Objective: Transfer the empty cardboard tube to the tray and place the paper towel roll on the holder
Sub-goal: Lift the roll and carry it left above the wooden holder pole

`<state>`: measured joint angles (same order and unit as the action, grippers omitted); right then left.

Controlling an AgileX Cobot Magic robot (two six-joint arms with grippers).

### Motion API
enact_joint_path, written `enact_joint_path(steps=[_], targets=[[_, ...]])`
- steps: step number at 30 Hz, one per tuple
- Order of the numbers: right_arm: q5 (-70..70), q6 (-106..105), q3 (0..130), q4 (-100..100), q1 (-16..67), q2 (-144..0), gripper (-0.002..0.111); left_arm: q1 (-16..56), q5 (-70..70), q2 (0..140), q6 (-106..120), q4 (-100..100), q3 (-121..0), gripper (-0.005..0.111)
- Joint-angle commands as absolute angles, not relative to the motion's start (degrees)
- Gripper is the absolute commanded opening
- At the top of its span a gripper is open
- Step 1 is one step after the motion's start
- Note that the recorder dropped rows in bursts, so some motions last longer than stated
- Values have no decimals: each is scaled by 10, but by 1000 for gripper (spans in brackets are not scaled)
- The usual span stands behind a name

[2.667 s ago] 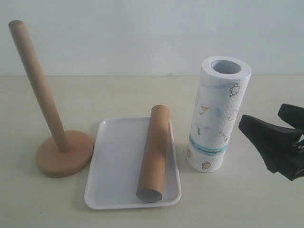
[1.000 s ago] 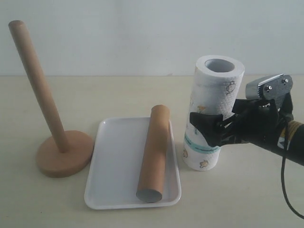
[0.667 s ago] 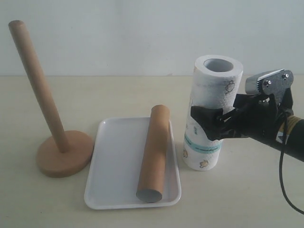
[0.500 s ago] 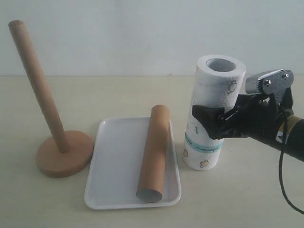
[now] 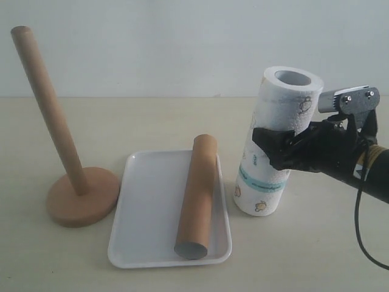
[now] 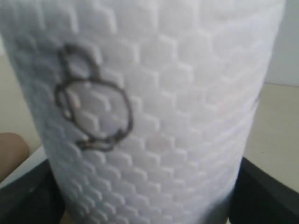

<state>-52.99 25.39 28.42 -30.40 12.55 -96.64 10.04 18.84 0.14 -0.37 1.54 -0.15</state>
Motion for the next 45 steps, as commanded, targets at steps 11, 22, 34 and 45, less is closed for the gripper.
enact_joint_path(steps=[11,22,34,45], targets=[[-534,268,281,-325,125,-929,1,99,179,0,0,21,0,4],[-512,310,281,-344,125,-735,1,99,179,0,0,21,0,4],[-515,602,390,-554,126,-585,1,99,179,0,0,21,0,4],[-459,574,511,-538,276,-649,1,99,179,0,0,21,0,4]])
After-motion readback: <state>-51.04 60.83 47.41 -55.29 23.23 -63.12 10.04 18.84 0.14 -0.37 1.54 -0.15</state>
